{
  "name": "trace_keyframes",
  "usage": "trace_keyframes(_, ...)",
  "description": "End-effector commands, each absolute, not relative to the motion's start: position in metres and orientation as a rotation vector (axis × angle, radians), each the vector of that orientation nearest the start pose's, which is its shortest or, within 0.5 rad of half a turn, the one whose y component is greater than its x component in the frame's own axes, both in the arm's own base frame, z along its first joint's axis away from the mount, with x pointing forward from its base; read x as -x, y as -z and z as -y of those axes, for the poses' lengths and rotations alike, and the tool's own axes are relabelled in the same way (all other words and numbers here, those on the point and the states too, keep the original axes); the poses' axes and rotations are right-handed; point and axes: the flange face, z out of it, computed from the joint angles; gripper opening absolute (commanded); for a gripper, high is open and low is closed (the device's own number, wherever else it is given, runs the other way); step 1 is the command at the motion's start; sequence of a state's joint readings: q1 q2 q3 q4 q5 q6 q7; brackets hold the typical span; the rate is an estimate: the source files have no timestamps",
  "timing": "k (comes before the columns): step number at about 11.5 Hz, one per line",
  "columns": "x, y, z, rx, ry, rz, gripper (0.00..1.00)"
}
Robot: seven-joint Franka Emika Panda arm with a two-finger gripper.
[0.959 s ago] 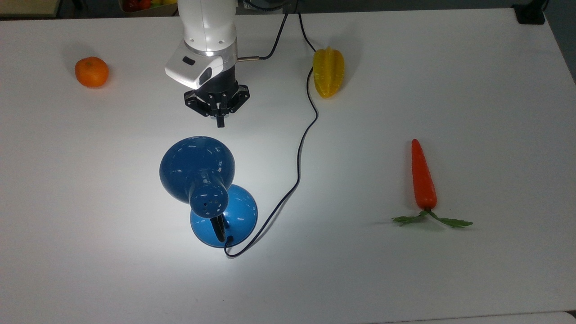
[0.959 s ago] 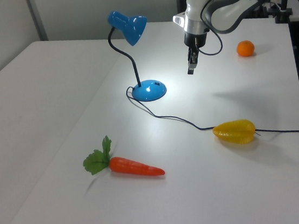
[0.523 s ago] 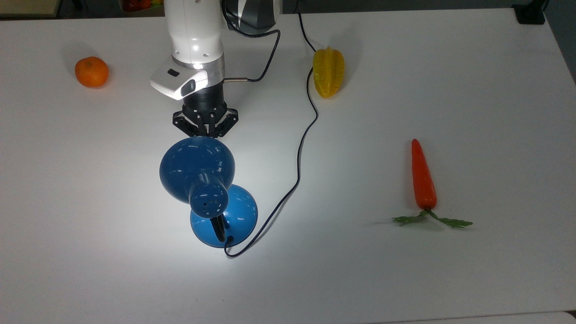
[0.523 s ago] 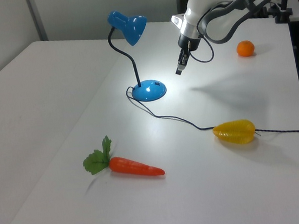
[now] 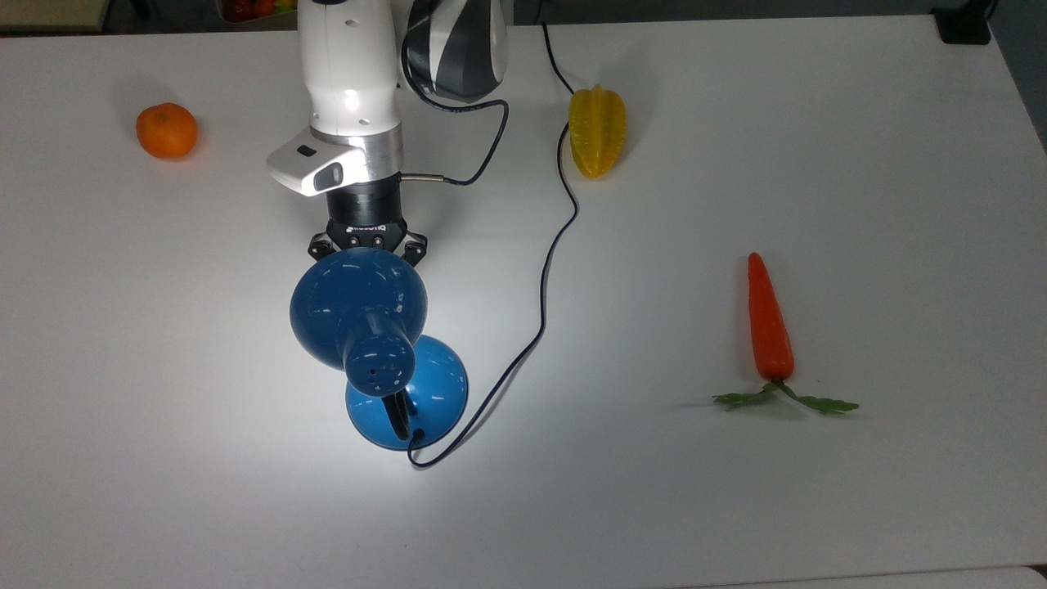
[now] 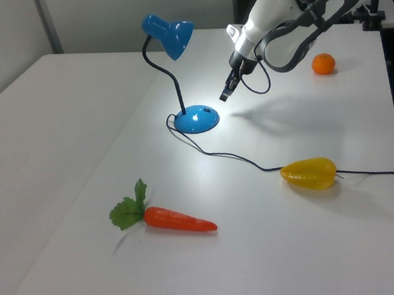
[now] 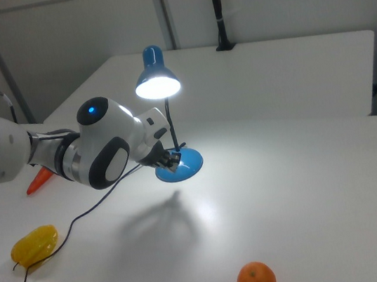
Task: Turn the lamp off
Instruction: 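Press the switch on the lamp base with the gripper fingertips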
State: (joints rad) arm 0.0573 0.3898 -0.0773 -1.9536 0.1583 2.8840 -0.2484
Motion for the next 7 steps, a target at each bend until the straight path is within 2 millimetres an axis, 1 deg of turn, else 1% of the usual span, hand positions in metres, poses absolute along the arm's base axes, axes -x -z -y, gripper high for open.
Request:
trace_keyframes(1, -0.672, -0.333, 0.011, 3.021, 0.899, 0.152, 0.0)
trace_keyframes(5, -0.684, -0.325, 0.007, 3.02, 0.909, 0.165, 0.0)
trace_keyframes(7, -0.695, -0.326, 0.003, 3.013, 0.929, 0.176, 0.0)
